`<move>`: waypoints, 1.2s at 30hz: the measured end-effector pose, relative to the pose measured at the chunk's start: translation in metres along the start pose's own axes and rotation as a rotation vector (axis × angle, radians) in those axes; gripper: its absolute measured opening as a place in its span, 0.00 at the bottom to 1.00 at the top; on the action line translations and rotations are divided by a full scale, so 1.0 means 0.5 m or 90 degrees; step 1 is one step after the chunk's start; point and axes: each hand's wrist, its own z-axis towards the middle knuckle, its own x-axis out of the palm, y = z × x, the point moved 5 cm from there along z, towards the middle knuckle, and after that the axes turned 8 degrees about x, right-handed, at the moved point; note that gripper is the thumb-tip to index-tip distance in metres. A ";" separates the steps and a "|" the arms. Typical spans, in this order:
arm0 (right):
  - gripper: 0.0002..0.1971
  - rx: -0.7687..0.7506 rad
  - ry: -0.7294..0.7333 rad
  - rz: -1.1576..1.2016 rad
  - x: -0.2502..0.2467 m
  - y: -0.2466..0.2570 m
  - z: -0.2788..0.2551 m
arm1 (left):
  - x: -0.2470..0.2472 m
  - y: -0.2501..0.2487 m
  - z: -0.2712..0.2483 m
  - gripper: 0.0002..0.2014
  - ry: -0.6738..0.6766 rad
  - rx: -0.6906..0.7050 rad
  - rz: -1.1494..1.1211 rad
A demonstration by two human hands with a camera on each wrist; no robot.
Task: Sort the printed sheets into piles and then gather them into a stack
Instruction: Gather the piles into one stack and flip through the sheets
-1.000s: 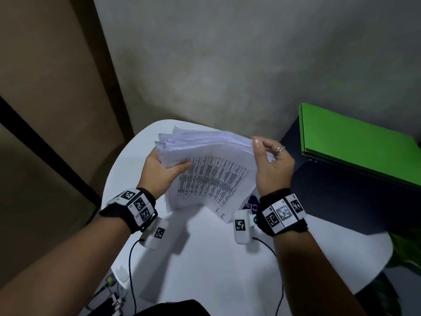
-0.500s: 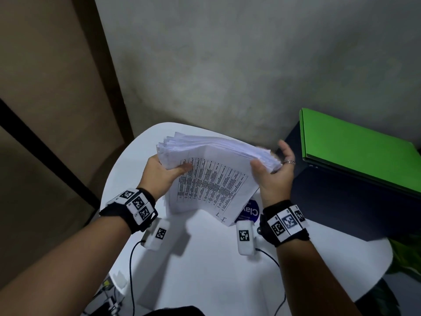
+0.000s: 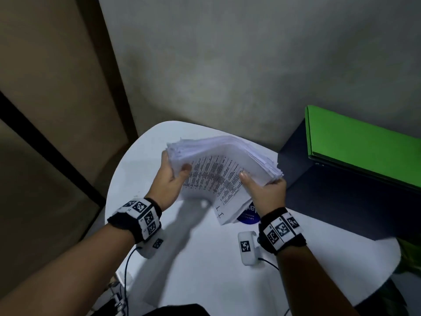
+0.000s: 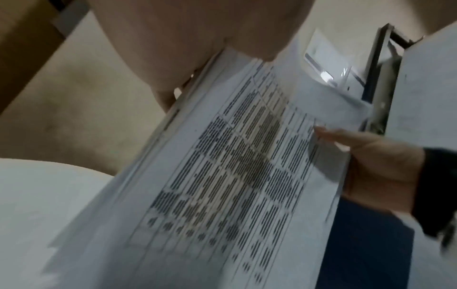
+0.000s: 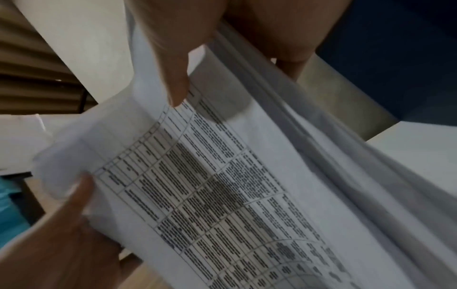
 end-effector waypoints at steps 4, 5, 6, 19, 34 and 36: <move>0.15 0.003 0.000 -0.001 0.002 -0.005 0.009 | -0.007 -0.053 0.025 0.41 -0.148 0.055 -0.032; 0.14 0.002 0.001 -0.004 0.003 -0.004 0.008 | -0.006 -0.069 0.033 0.39 -0.190 0.064 -0.036; 0.14 0.001 0.003 -0.003 0.004 -0.005 0.006 | -0.002 -0.084 0.043 0.37 -0.224 0.065 -0.038; 0.22 -0.017 0.033 0.014 0.014 -0.005 -0.004 | 0.006 -0.101 0.084 0.20 -0.357 0.025 0.022; 0.11 0.010 -0.014 -0.043 0.010 -0.004 0.035 | -0.023 -0.023 0.084 0.35 -0.013 -0.019 -0.014; 0.10 0.002 -0.001 -0.040 0.012 0.012 0.038 | -0.017 -0.030 0.082 0.23 -0.014 -0.018 0.032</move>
